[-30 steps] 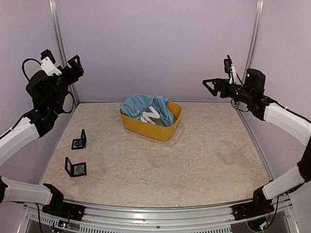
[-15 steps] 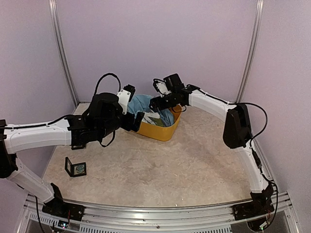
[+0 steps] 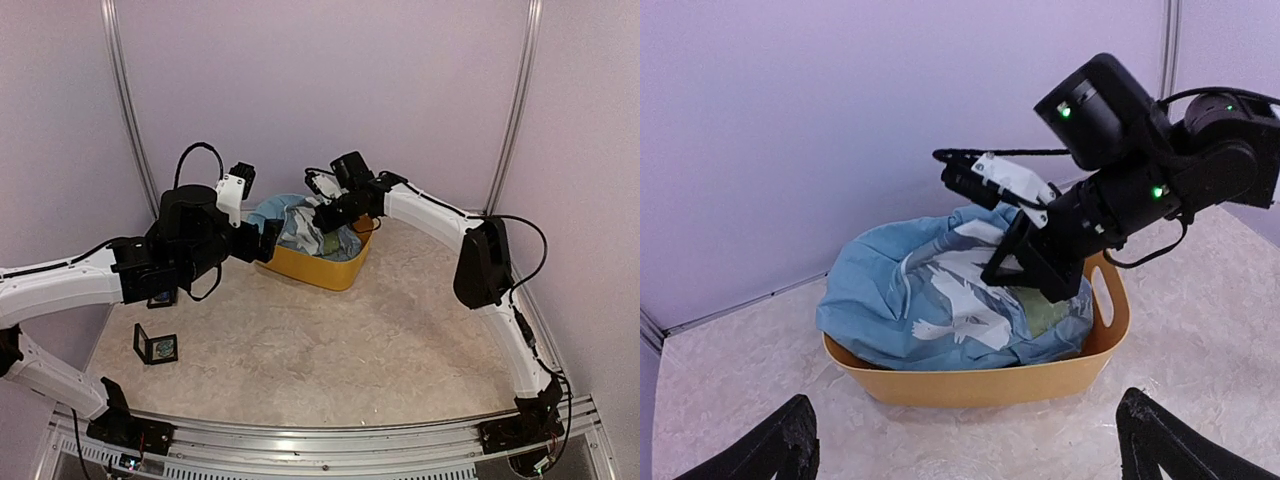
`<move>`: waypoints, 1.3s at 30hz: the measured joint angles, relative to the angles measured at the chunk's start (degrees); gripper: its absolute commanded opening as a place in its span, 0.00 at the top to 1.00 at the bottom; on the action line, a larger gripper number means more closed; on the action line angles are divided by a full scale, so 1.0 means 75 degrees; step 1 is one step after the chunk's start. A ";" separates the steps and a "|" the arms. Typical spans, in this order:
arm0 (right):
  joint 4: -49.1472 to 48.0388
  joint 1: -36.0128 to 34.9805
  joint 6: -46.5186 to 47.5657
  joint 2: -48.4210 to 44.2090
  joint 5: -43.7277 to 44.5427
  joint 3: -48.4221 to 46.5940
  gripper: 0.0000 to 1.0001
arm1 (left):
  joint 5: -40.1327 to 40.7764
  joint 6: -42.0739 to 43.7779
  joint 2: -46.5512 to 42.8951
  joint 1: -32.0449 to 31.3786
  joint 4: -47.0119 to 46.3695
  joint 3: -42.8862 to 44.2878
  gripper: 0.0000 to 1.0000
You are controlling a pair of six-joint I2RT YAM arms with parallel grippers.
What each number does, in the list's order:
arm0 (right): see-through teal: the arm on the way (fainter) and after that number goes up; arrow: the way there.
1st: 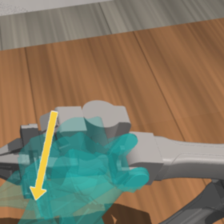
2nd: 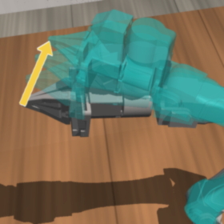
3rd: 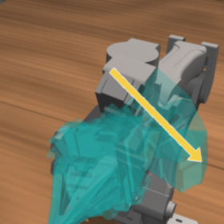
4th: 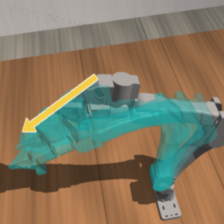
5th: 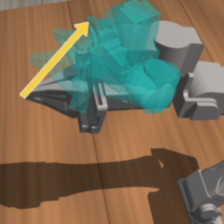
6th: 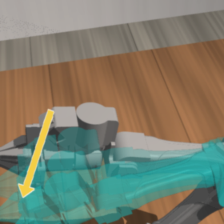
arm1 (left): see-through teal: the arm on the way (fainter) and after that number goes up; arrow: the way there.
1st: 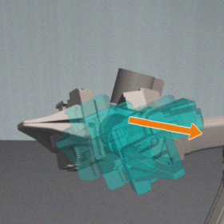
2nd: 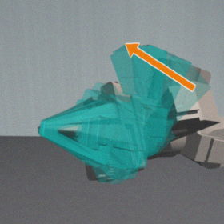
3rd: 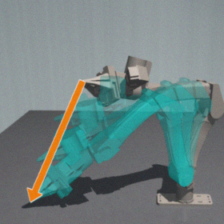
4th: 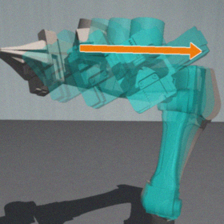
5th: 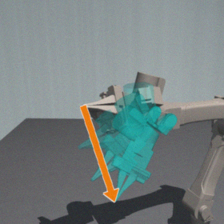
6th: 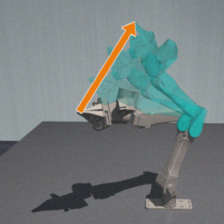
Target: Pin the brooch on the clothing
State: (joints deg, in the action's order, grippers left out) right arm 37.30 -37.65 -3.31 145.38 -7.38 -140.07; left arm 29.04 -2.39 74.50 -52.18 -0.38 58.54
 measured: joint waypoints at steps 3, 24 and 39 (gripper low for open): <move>-0.0306 0.0012 0.0201 -0.1186 -0.0653 0.0131 1.00 | 0.0117 -0.0029 -0.0367 0.0012 0.0015 -0.0029 0.01; -0.1384 0.0000 0.0338 -0.9932 0.1017 0.7697 0.53 | -0.0023 -0.0055 -0.0915 0.0198 -0.0067 -0.0280 0.01; 0.0478 0.1443 -0.0991 -0.8370 0.1941 0.9670 0.00 | -0.2961 0.3550 0.3267 -0.0303 0.1137 0.2200 0.05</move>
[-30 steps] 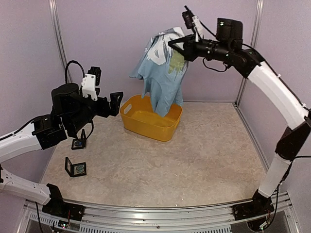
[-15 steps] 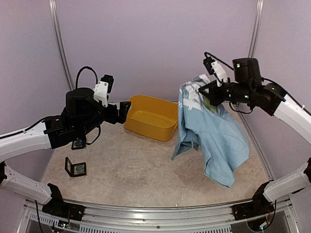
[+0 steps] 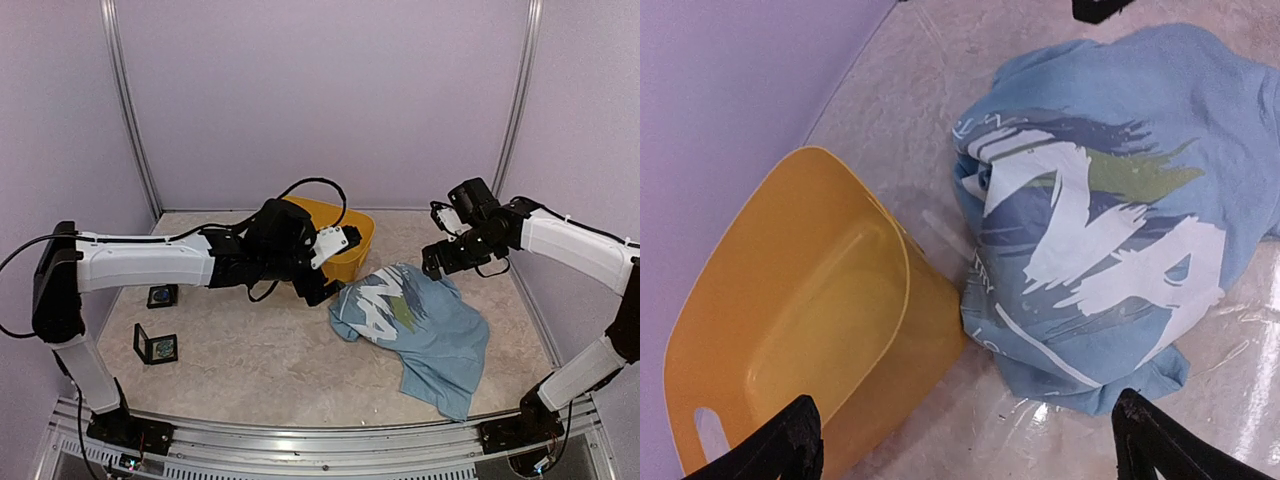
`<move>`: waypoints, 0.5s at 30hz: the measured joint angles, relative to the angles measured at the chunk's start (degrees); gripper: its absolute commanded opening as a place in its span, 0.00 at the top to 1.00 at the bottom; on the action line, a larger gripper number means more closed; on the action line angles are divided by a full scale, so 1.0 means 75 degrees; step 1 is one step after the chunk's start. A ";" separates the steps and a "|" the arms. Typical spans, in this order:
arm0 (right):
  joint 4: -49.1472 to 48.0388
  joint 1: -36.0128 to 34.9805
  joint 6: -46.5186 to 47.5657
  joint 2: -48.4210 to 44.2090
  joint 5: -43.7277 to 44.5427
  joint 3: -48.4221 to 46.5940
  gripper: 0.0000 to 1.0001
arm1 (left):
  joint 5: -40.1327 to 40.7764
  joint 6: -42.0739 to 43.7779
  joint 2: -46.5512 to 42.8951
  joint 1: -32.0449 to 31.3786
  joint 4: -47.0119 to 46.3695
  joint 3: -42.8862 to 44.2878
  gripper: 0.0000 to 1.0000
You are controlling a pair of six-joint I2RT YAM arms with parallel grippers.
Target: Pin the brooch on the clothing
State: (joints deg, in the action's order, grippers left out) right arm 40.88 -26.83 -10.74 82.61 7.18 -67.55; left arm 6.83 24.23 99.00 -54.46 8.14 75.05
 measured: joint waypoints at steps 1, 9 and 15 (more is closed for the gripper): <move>-0.0041 0.0000 -0.0017 0.0000 -0.0064 0.0044 0.01 | -0.0093 0.0274 0.0300 0.0017 0.0096 0.0082 0.07; -0.0367 0.0000 -0.0067 0.0000 -0.0501 0.0370 0.00 | -0.0309 0.1040 0.2477 0.0667 0.0443 0.2084 0.33; -0.0420 0.0000 -0.0029 0.0000 -0.0612 0.0402 0.01 | -0.0385 0.1166 0.3232 0.0775 0.0600 0.2690 0.73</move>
State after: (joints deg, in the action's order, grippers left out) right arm 37.74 -26.83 -10.96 82.61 2.59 -64.53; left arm 3.95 32.97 123.24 -48.64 12.64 95.22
